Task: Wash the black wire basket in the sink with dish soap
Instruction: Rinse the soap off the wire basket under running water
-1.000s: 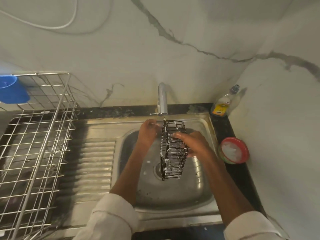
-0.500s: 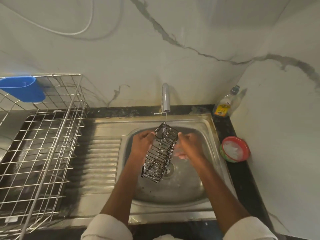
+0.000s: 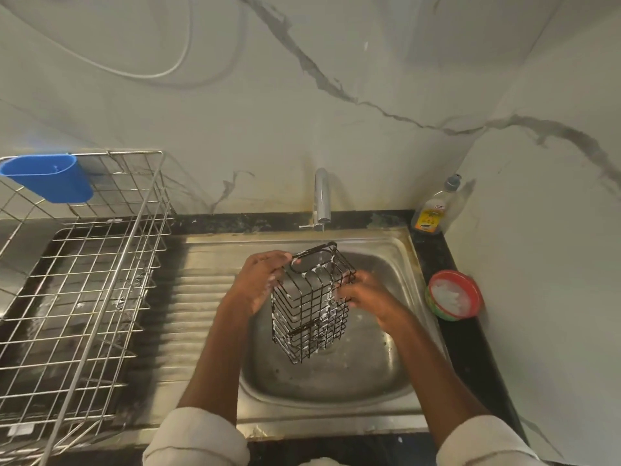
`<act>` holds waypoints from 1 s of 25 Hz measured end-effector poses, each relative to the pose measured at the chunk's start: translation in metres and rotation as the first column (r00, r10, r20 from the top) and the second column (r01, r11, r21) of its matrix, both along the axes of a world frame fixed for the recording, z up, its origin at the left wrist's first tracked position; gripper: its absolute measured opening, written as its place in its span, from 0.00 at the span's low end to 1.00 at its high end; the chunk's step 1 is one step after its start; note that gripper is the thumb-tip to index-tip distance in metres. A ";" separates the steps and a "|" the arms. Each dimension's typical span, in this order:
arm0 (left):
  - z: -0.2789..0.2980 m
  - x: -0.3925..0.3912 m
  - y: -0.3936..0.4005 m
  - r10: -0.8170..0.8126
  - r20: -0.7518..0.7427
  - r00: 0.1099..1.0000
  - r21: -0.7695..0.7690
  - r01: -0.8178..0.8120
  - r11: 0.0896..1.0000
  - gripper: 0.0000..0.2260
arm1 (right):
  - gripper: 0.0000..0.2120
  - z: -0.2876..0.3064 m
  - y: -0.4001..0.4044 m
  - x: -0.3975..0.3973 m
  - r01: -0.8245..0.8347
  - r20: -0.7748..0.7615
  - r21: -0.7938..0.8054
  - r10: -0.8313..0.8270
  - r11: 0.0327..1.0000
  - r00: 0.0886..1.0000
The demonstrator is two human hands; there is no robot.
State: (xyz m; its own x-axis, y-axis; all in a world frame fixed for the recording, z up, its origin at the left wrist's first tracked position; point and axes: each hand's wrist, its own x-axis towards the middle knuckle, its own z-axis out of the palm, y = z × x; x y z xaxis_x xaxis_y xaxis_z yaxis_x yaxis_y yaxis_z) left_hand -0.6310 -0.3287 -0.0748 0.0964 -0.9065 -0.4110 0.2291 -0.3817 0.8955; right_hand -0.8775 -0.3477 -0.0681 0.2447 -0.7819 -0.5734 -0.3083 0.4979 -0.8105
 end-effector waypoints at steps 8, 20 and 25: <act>0.015 -0.027 -0.051 -0.063 0.330 0.942 0.026 0.057 0.998 0.11 | 0.29 0.004 0.000 -0.011 0.118 0.178 0.108 -0.136 0.987 0.974; -0.003 -0.054 -0.051 0.138 0.268 0.953 0.193 -0.194 0.962 0.24 | 0.31 0.022 -0.012 0.014 0.281 -0.186 -0.193 -0.316 0.940 0.930; -0.004 -0.043 -0.033 0.197 0.218 0.956 0.210 -0.243 0.947 0.29 | 0.36 0.025 -0.008 0.036 0.180 -0.324 -0.341 -0.295 0.923 0.899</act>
State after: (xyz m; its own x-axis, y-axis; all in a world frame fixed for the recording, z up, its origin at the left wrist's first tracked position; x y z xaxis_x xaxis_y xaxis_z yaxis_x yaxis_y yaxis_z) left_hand -0.6744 -0.3622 -0.0785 0.3801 -0.7352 -0.5613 0.1636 -0.5438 0.8231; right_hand -0.8410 -0.3558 -0.0434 -0.1503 -0.9358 -0.3189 -0.5112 0.3497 -0.7851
